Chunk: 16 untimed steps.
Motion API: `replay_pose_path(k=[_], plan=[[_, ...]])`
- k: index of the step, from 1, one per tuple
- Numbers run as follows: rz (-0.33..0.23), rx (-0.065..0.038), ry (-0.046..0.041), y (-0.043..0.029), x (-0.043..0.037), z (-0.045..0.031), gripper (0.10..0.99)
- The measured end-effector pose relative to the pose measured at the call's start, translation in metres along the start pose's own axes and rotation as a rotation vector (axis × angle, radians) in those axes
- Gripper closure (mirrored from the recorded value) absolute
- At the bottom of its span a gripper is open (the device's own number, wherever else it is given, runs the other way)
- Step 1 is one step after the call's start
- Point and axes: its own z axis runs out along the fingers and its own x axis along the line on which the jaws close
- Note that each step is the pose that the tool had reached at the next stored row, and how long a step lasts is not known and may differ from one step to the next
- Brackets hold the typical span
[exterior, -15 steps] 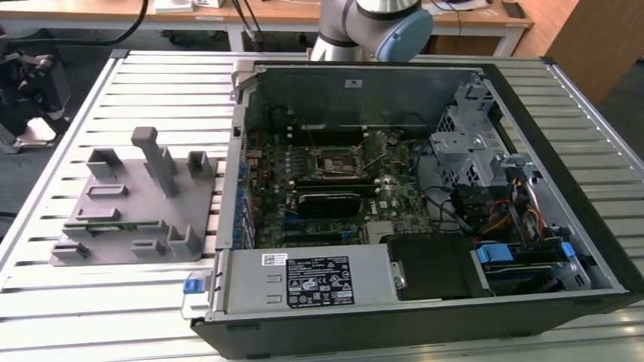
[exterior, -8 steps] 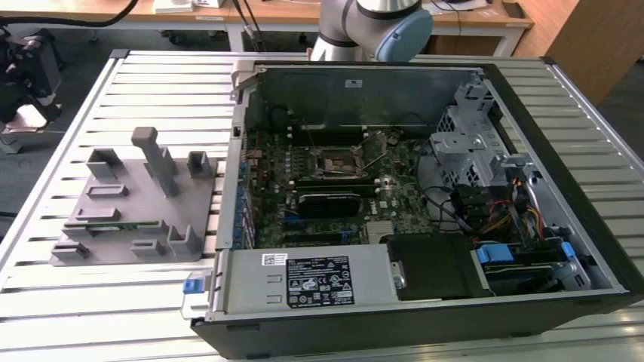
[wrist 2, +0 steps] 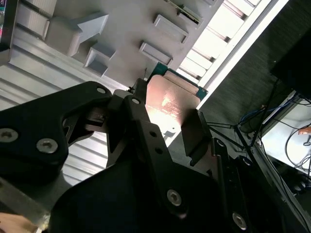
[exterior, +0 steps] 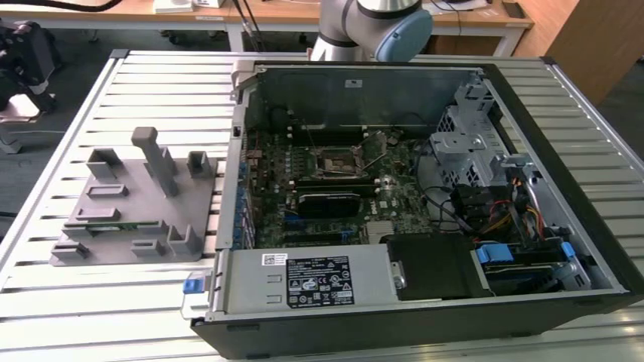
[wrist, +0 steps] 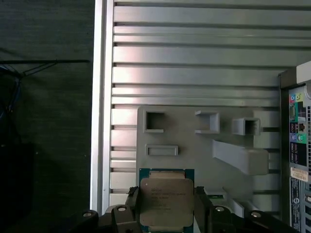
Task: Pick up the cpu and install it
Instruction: 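Pick up the cpu and move it towards the insertion slot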
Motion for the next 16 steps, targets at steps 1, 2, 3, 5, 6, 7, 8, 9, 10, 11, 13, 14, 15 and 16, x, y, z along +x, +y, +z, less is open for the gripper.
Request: replay_pose_path(k=[1, 2, 3, 5, 6, 7, 8, 9, 10, 11, 13, 14, 15, 16], plan=[[0.000, 0.000, 0.0000, 0.0001, 0.0000, -0.0010, 0.557], [0.000, 0.000, 0.0000, 0.0003, -0.0003, -0.0019, 0.557], [0.000, 0.000, -0.0001, 0.0004, -0.0006, -0.0024, 0.557], [0.000, 0.000, -0.0002, 0.0005, -0.0022, -0.0035, 0.557], [0.000, 0.000, 0.0000, 0.0006, -0.0032, -0.0040, 0.557], [0.000, 0.000, 0.0000, 0.0007, -0.0047, -0.0044, 0.557], [0.000, -0.001, 0.0000, 0.0007, -0.0062, -0.0047, 0.557], [0.000, -0.001, 0.0000, 0.0008, -0.0079, -0.0050, 0.557], [0.000, -0.002, -0.0001, 0.0008, -0.0097, -0.0053, 0.557], [0.000, -0.002, 0.0000, 0.0009, -0.0117, -0.0055, 0.557], [0.000, -0.004, 0.0001, 0.0009, -0.0175, -0.0061, 0.557], [0.000, -0.005, 0.0000, 0.0010, -0.0196, -0.0061, 0.557], [0.000, -0.005, 0.0001, 0.0010, -0.0217, -0.0063, 0.557], [0.000, -0.006, 0.0003, 0.0011, -0.0253, -0.0064, 0.557]])
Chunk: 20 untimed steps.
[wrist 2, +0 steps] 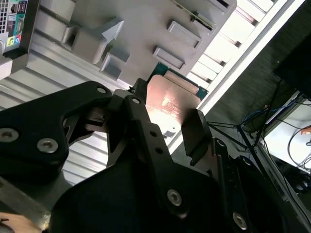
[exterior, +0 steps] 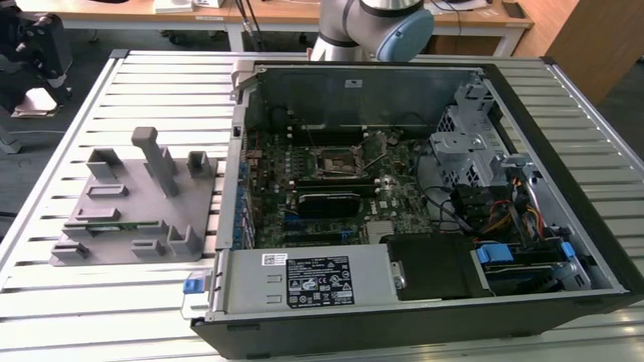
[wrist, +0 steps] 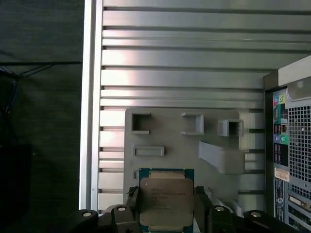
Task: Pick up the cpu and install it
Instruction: 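Pick up the cpu and move it towards the insertion slot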
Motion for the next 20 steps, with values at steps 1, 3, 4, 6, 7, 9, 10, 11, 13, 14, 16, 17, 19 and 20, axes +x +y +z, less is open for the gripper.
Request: replay_pose_path(k=[1, 3, 4, 6, 7, 9, 10, 11, 13, 14, 16, 17, 19, 20], plan=[[0.000, -0.002, 0.0004, 0.0001, -0.0052, -0.0003, 0.557], [0.000, -0.004, 0.0006, 0.0001, -0.0098, -0.0005, 0.557], [0.000, -0.005, 0.0006, 0.0002, -0.0121, -0.0006, 0.557], [0.000, -0.007, 0.0009, 0.0002, -0.0166, -0.0008, 0.557], [0.000, -0.007, 0.0011, 0.0003, -0.0189, -0.0010, 0.557], [0.000, -0.009, 0.0014, 0.0004, -0.0236, -0.0012, 0.557], [0.000, -0.010, 0.0016, 0.0004, -0.0260, -0.0013, 0.557], [0.000, -0.011, 0.0017, 0.0005, -0.0283, -0.0013, 0.557], [0.000, -0.012, 0.0020, 0.0006, -0.0331, -0.0014, 0.557], [0.000, -0.013, 0.0022, 0.0006, -0.0357, -0.0015, 0.557], [0.000, -0.014, 0.0027, 0.0008, -0.0410, -0.0016, 0.557], [0.000, -0.015, 0.0029, 0.0008, -0.0438, -0.0017, 0.557], [0.000, -0.017, 0.0035, 0.0010, -0.0502, -0.0017, 0.557], [0.000, -0.018, 0.0038, 0.0011, -0.0532, -0.0017, 0.557]])
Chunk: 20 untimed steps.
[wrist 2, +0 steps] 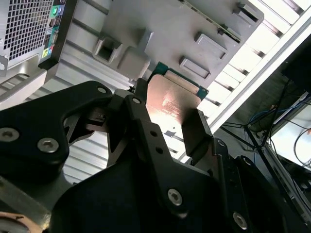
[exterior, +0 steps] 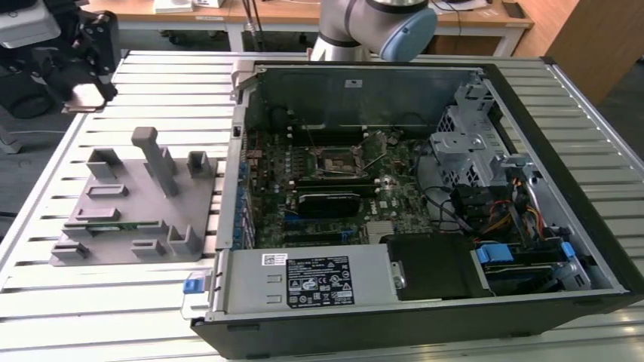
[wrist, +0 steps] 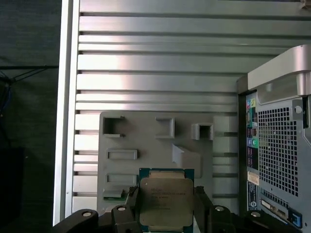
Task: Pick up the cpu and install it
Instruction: 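Pick up the cpu and move it towards the insertion slot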
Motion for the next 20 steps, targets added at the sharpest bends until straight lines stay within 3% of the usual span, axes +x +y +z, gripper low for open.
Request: replay_pose_path(k=[20], plan=[[0.001, -0.010, 0.0073, 0.0030, -0.0633, 0.0004, 0.557]])
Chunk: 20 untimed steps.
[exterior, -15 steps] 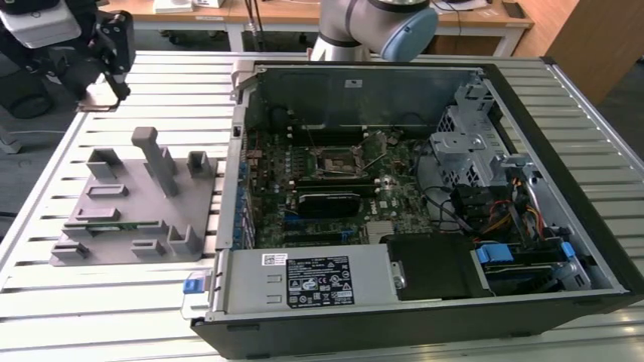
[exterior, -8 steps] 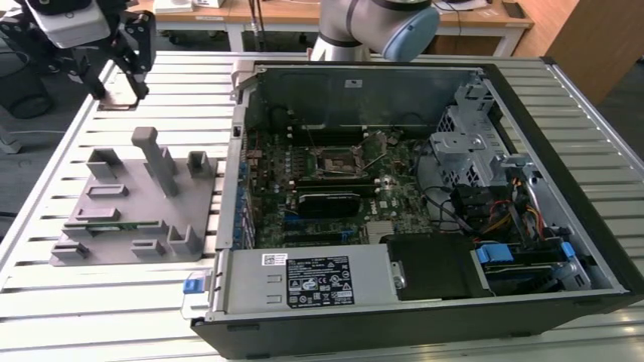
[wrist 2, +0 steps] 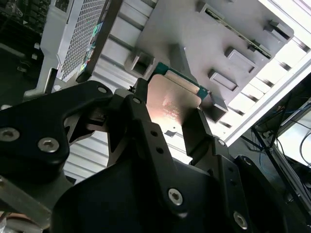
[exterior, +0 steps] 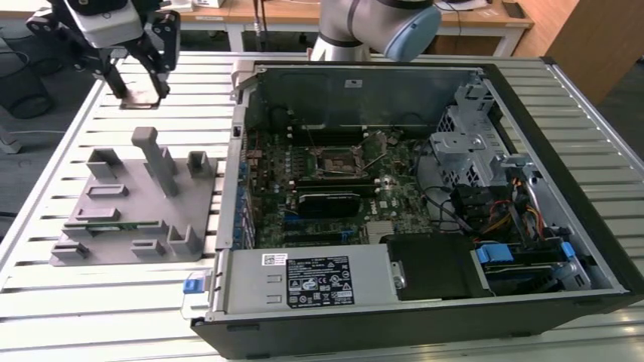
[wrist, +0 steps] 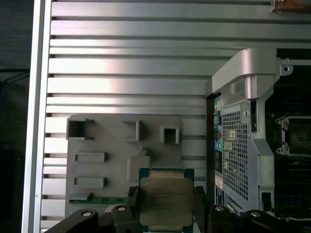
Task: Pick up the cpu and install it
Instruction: 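Pick up the cpu and move it towards the insertion slot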
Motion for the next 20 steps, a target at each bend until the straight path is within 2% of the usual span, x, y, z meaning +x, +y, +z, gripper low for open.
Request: replay_pose_path(k=[20], plan=[[0.001, -0.006, 0.0086, 0.0038, -0.0637, 0.0003, 0.557]])
